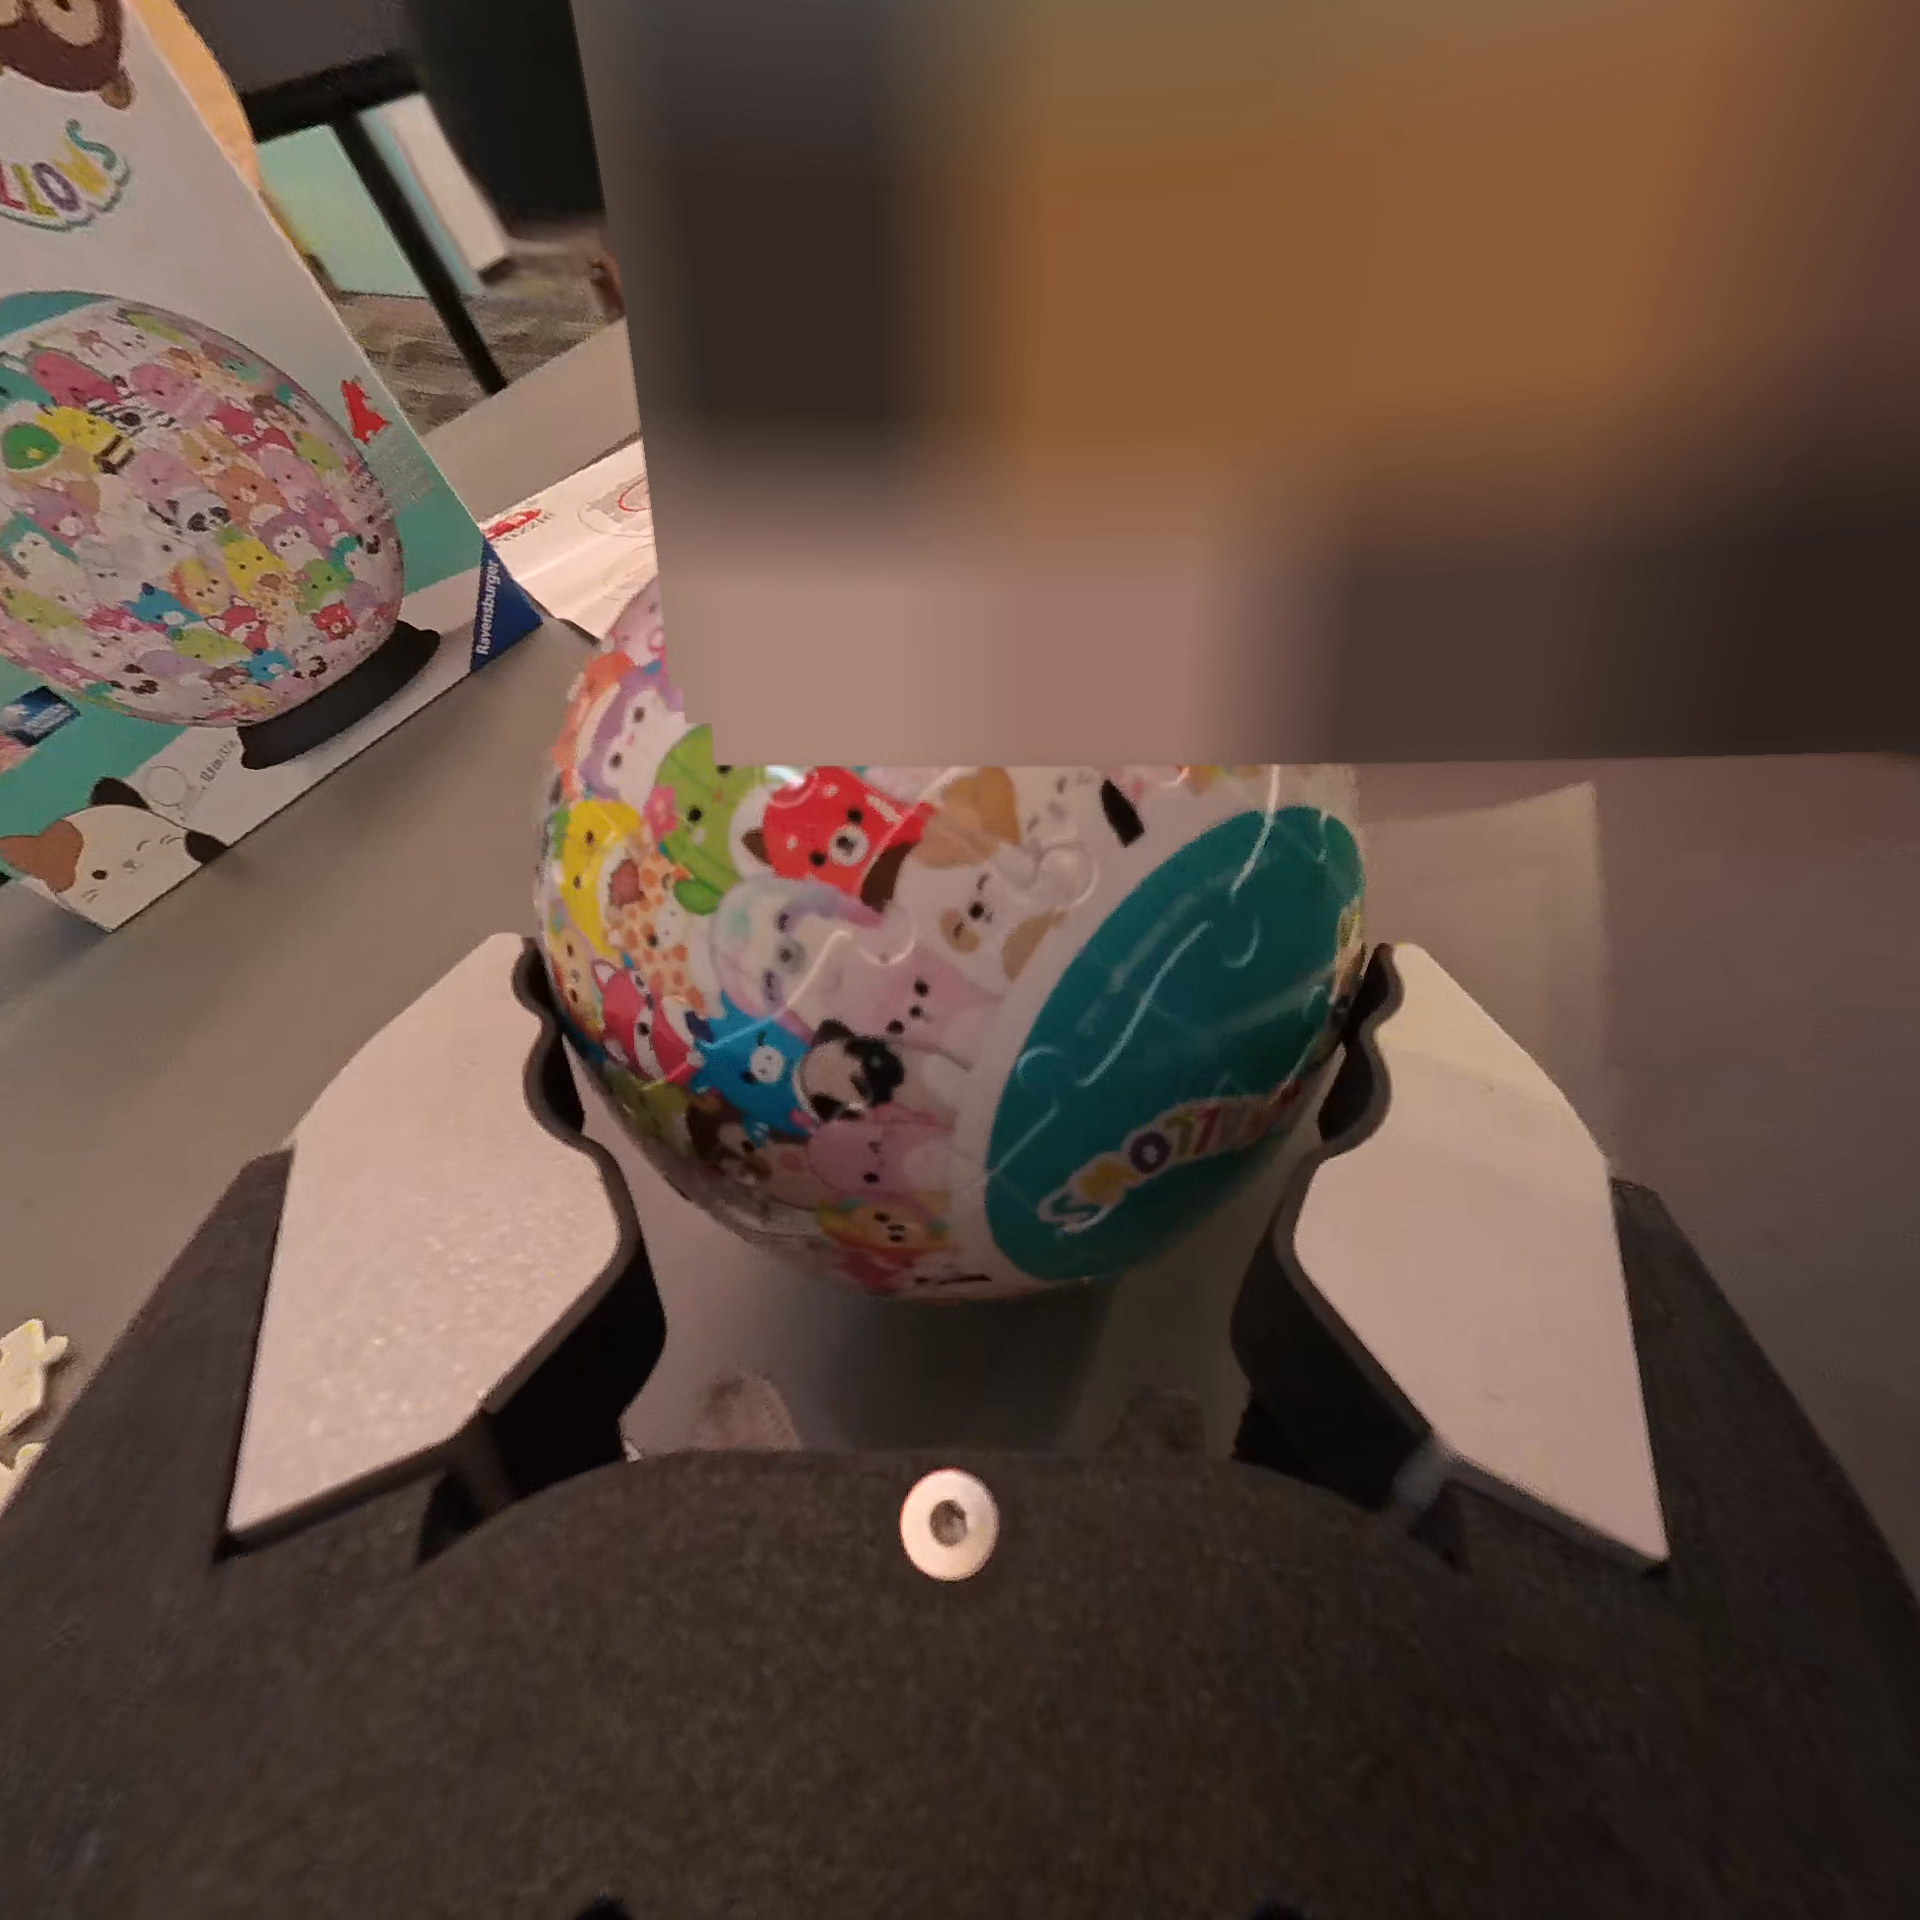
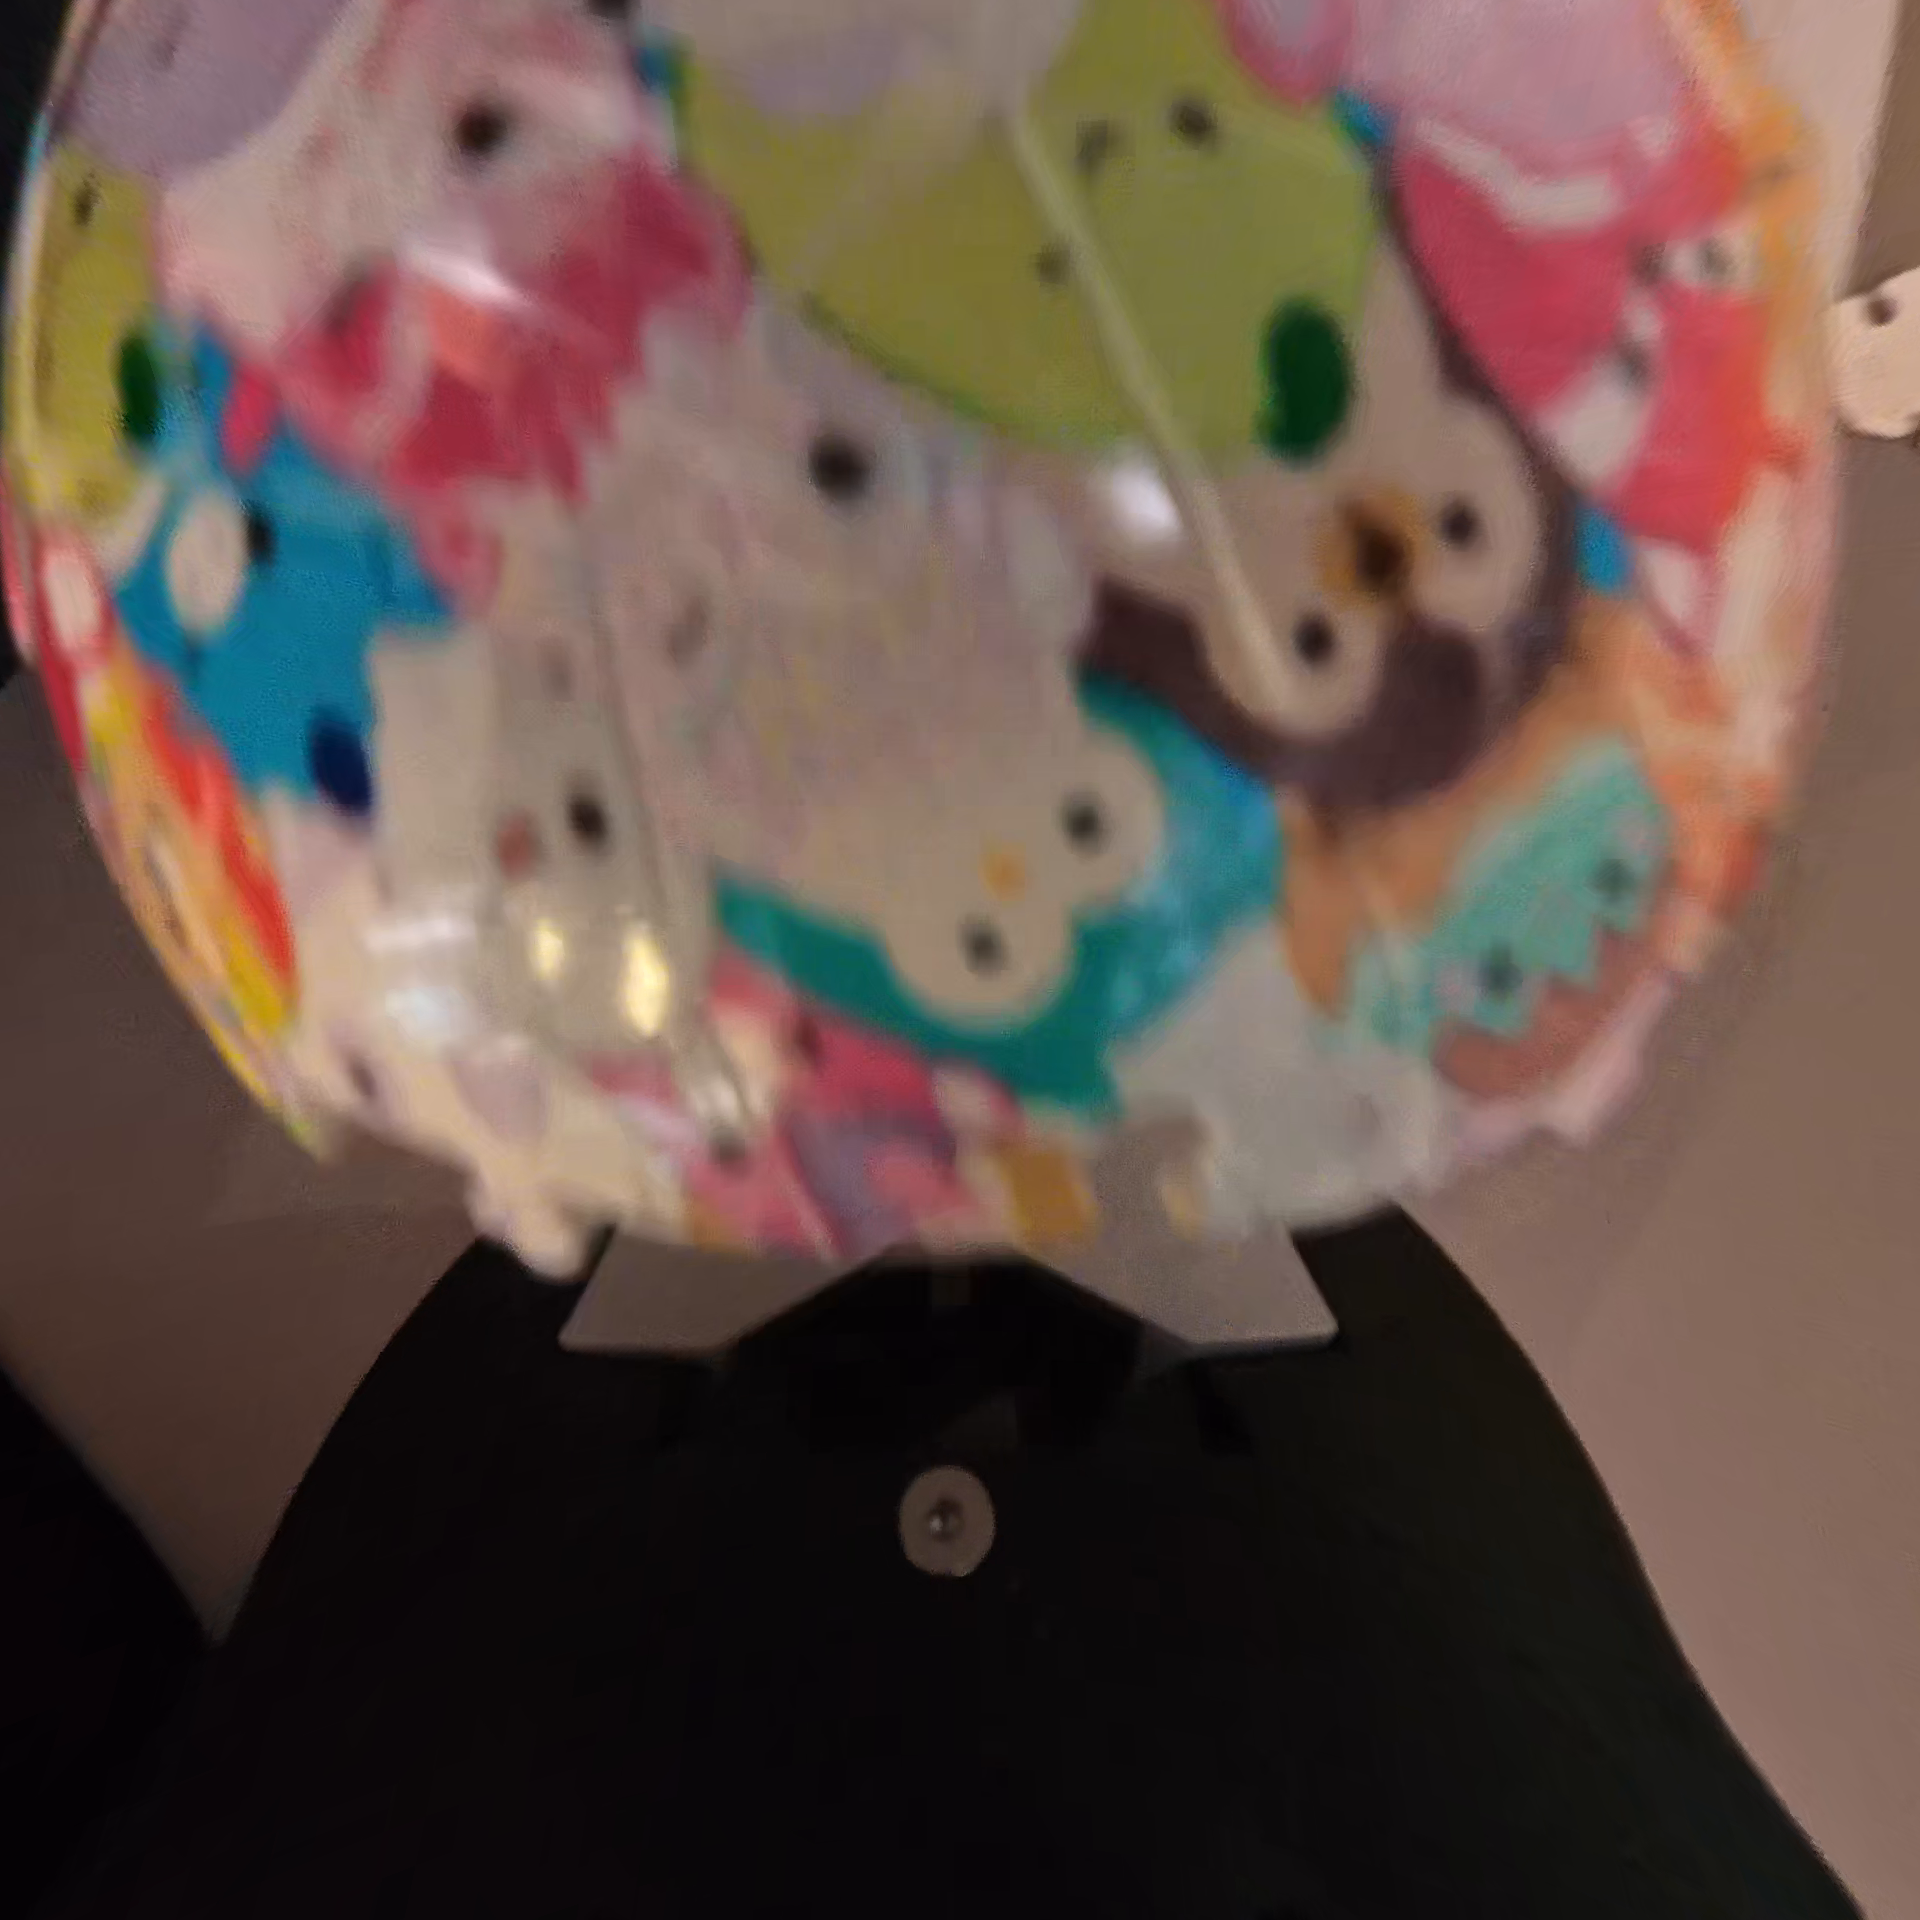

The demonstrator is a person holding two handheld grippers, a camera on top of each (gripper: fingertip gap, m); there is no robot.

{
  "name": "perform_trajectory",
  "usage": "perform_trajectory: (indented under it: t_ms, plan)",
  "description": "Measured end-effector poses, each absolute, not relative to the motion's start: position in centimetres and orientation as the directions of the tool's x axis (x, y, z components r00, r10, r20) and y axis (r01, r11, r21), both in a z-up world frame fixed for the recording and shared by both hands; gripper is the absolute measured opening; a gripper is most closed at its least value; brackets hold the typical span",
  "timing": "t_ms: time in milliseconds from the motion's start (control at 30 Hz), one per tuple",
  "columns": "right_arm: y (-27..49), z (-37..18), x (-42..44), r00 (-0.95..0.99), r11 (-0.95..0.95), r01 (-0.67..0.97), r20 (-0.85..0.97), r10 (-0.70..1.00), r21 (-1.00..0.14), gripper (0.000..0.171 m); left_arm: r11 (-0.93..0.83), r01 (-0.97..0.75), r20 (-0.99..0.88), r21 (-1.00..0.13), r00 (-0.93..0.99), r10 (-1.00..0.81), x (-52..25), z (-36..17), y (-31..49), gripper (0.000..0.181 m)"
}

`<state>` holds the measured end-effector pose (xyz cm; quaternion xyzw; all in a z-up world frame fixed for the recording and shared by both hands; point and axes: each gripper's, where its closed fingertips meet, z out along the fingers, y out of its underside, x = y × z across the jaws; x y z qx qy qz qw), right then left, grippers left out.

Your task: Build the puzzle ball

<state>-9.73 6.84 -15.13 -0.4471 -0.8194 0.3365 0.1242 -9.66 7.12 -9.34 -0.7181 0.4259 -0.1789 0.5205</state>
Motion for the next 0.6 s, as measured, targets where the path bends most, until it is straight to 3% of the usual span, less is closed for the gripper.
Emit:
perform_trajectory:
  t_ms: [33, 167, 600]
  plan:
    - [7.1, -14.8, -9.8, -0.565, 0.371, 0.635, -0.081, 0.821, -0.677, 0.002, -0.093, -0.428, -0.183, -0.899, 0.561, -0.807, -9.8, -9.4, 7.0, 0.139]
    - [7.3, -13.1, -10.1, -0.556, 0.305, 0.594, -0.106, 0.824, -0.745, 0.001, -0.089, -0.418, -0.160, -0.904, 0.524, -0.836, -10.4, -9.7, 6.7, 0.138]
    - [6.1, -15.1, -9.5, -0.605, 0.387, 0.652, -0.139, 0.784, -0.652, 0.001, -0.068, -0.431, -0.180, -0.900, 0.508, -0.843, -10.5, -9.6, 6.9, 0.137]
